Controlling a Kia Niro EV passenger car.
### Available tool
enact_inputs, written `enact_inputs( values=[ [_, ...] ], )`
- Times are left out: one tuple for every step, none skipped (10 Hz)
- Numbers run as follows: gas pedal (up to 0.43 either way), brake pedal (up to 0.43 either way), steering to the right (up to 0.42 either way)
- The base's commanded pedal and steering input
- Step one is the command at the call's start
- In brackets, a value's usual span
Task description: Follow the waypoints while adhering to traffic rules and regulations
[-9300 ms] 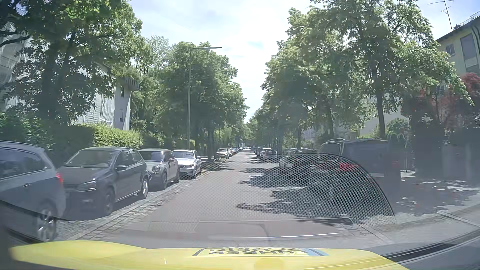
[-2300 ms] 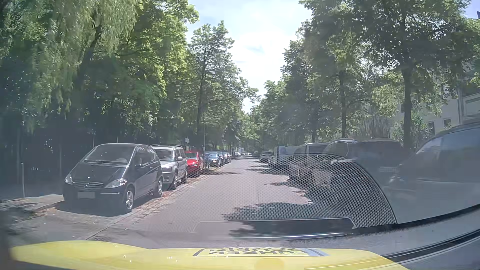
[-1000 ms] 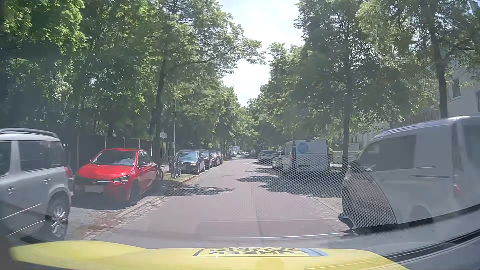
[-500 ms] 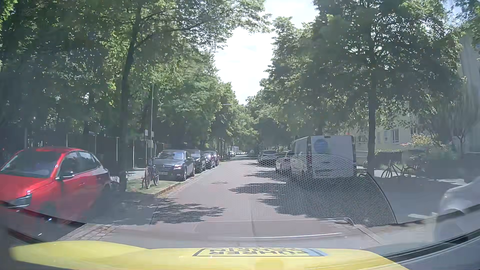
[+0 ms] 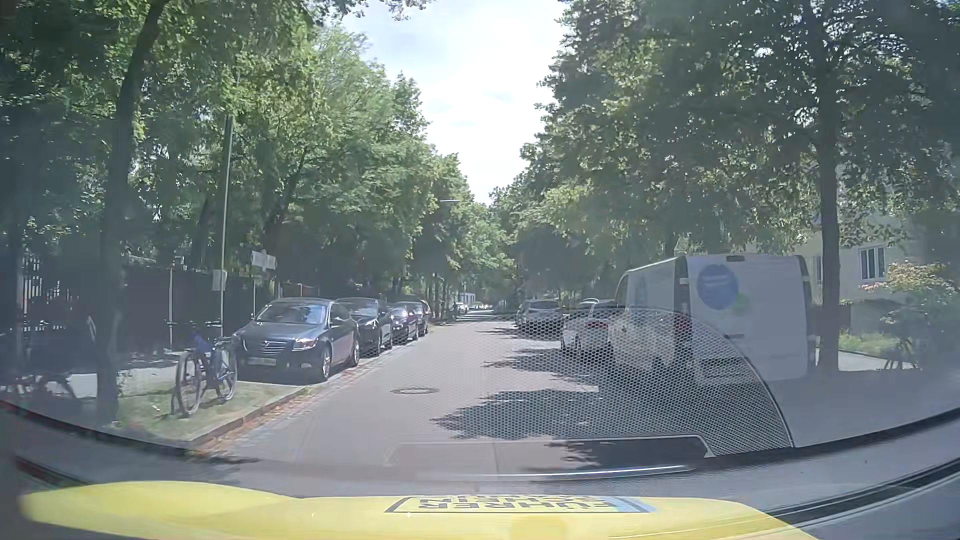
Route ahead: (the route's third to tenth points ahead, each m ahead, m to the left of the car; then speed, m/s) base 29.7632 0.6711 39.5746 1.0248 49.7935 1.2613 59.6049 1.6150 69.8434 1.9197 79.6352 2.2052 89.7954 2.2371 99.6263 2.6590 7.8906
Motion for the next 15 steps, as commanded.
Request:
enact_inputs(
  values=[
    [0.047, 0.0, 0.001],
    [0.028, 0.0, -0.001],
    [0.028, 0.0, -0.002],
    [0.028, 0.0, -0.002],
    [0.028, 0.0, -0.002],
    [0.028, 0.0, -0.002],
    [0.028, 0.0, -0.003],
    [0.028, 0.0, -0.003],
    [0.028, 0.0, -0.004],
    [0.028, 0.0, -0.004],
    [0.028, 0.0, -0.006],
    [0.028, 0.0, -0.008],
    [0.028, 0.0, -0.01],
    [0.028, 0.0, -0.01],
    [0.028, 0.0, -0.01]
  ],
)
